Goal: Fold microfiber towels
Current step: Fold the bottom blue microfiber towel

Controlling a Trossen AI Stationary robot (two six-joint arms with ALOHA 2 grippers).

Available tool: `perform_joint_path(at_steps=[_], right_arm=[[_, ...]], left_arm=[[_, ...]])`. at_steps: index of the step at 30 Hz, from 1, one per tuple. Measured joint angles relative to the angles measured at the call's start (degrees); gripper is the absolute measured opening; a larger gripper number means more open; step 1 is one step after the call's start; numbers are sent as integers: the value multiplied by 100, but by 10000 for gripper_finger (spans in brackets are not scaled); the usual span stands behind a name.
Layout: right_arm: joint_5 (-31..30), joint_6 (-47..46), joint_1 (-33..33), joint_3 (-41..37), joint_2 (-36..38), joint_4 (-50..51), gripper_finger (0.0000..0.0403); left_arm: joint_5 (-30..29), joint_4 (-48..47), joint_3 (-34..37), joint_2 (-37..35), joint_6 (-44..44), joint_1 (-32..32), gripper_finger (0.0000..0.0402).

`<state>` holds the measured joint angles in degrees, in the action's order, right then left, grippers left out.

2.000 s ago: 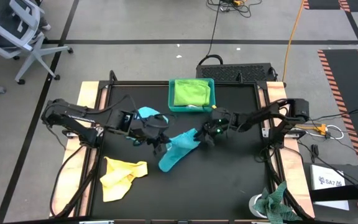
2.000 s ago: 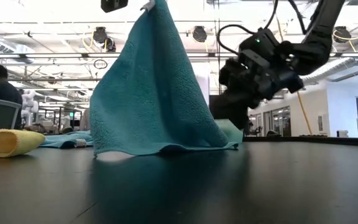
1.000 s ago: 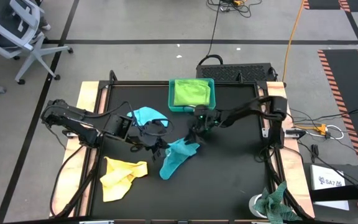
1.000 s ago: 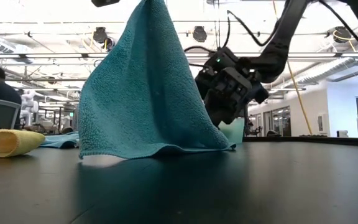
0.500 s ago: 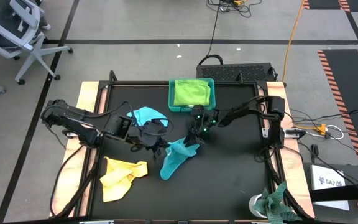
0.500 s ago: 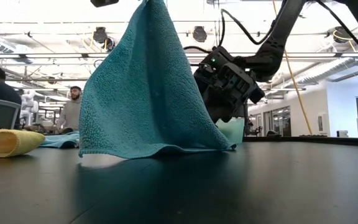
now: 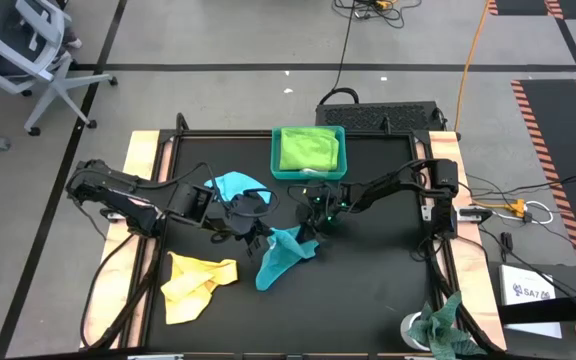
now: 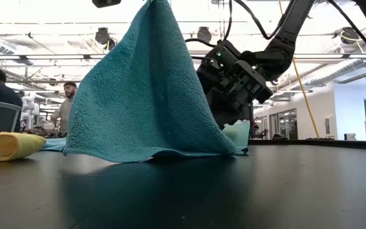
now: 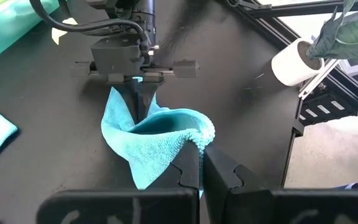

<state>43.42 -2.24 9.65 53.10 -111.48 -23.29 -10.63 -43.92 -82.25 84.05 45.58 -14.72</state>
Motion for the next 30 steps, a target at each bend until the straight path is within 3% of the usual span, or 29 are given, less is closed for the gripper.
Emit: perform_joint_path(at_steps=[10, 16, 19, 24, 30], right_arm=[[-199, -93, 164, 0, 910, 105, 0], [-472, 378, 145, 0, 1520, 398, 0], [-707, 466, 54, 0, 1528, 431, 0], [-1677, 1118, -197, 0, 1299, 491, 1], [-1711, 975, -364, -2, 839, 310, 36]], left_arm=[[4, -165, 4, 2, 28, -4, 3], [35, -269, 4, 2, 20, -4, 3], [55, -298, 4, 2, 17, -22, 2], [37, -501, 11, 2, 83, -109, 2], [457, -542, 613, 16, 846, -234, 2]])
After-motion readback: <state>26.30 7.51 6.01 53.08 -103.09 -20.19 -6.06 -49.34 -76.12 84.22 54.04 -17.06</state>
